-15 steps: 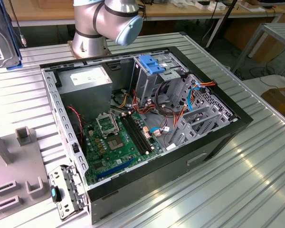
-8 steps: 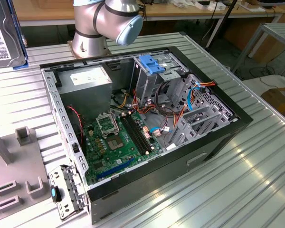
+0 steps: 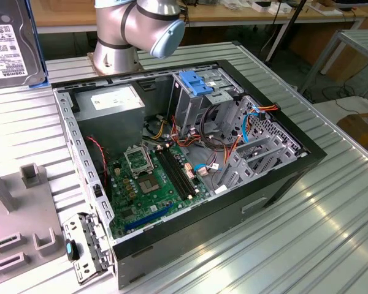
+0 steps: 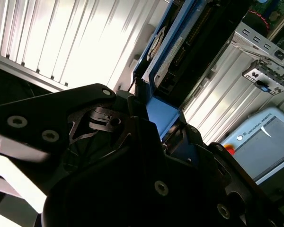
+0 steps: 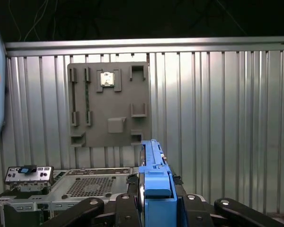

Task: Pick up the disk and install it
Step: 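Pick up the disk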

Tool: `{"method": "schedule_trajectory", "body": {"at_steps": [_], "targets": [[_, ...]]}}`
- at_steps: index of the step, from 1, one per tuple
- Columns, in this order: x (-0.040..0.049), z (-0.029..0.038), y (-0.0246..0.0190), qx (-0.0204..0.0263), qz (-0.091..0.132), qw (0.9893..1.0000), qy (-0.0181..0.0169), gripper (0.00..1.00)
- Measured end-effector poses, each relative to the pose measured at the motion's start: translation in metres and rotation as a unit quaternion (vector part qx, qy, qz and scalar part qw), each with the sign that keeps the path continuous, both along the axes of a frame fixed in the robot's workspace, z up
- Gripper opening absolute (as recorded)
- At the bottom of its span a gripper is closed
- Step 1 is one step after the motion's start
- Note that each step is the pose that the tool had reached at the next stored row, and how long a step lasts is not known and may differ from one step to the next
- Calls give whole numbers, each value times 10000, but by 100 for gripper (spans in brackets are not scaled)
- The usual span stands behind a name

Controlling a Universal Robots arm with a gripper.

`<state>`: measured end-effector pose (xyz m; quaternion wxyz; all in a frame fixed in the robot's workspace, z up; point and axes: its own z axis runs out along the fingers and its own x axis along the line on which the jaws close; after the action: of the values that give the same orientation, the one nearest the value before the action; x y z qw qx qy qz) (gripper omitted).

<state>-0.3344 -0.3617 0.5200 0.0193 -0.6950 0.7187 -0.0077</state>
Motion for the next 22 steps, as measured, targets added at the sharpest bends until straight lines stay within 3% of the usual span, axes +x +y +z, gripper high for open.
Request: {"method": "schedule_trajectory", "body": {"at_steps": [8,15,22], "targets": [[151,-11,0,0,0,10000,0,37],[506,-36,0,0,0,10000,0,37],[636,-43,0,0,0,10000,0,37]]}}
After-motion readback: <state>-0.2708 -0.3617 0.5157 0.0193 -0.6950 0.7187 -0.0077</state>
